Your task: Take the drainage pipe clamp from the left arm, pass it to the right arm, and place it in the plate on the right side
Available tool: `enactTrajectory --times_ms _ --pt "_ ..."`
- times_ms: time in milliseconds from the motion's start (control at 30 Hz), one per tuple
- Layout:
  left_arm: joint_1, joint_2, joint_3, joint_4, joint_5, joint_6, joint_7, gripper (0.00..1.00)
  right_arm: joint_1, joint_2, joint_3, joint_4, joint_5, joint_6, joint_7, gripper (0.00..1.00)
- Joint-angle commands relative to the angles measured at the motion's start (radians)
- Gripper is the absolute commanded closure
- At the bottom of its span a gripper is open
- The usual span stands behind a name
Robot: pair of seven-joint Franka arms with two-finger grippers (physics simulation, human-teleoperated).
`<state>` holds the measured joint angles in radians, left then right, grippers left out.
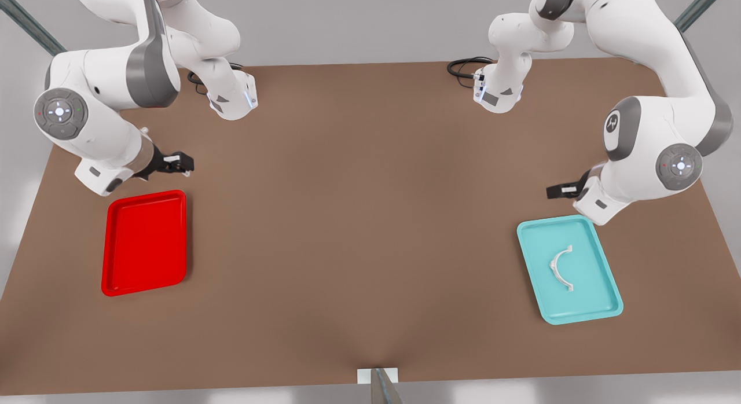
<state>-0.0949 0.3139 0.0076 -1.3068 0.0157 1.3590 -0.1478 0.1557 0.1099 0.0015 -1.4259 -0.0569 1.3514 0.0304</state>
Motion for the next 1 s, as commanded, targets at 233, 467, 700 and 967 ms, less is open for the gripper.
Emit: enactTrajectory --times_ms 233,467,700,967 --pt "0.014 0.370 0.175 -0.002 -0.020 0.483 -0.321 0.00 0.004 0.001 0.002 -0.005 0.000 0.057 0.028 0.00" --pt "0.037 0.435 0.170 -0.127 -0.033 0.835 -0.527 0.00 0.002 0.001 0.002 -0.008 0.002 0.054 0.029 0.00" --pt "0.038 0.573 0.167 -0.098 -0.008 0.976 -0.532 0.00 0.010 0.008 0.005 -0.008 0.000 0.054 0.037 0.00" --pt "0.080 0.537 0.167 -0.178 -0.051 1.014 -0.625 0.00 0.010 0.008 0.005 -0.008 0.002 0.048 0.036 0.00"
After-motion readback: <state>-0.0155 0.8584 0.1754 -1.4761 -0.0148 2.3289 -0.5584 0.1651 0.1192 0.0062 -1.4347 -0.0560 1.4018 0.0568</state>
